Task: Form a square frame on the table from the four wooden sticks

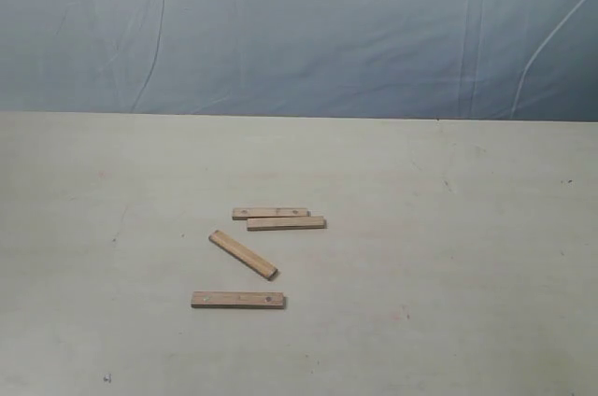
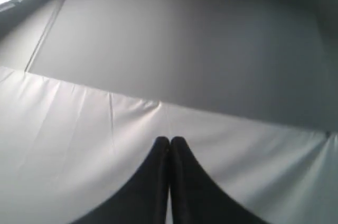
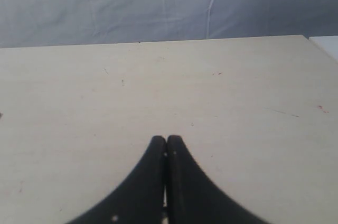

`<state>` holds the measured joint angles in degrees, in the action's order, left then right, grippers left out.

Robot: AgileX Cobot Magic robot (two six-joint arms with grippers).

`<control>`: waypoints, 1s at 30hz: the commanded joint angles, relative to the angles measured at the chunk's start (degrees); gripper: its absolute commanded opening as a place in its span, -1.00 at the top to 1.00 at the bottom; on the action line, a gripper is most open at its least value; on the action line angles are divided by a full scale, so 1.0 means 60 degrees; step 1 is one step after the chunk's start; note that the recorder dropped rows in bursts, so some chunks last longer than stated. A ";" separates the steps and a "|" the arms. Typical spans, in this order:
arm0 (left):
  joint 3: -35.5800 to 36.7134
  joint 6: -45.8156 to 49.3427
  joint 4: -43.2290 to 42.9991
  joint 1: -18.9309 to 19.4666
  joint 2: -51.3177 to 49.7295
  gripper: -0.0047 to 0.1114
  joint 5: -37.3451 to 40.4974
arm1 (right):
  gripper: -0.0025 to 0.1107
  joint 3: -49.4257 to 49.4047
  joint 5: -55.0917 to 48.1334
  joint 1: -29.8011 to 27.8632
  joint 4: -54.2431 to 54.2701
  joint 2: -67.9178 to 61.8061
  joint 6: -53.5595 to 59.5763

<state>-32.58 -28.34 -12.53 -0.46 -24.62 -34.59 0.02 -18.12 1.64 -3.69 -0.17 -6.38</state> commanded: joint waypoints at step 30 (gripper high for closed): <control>-0.6283 1.8013 0.2920 -0.4242 -1.2957 0.65 1.3002 | 0.97 -0.0003 0.0046 0.0017 -0.0029 0.0029 0.0066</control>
<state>-70.02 74.00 5.56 -25.56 -99.83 46.26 0.02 -18.12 1.64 -3.69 -0.17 -6.38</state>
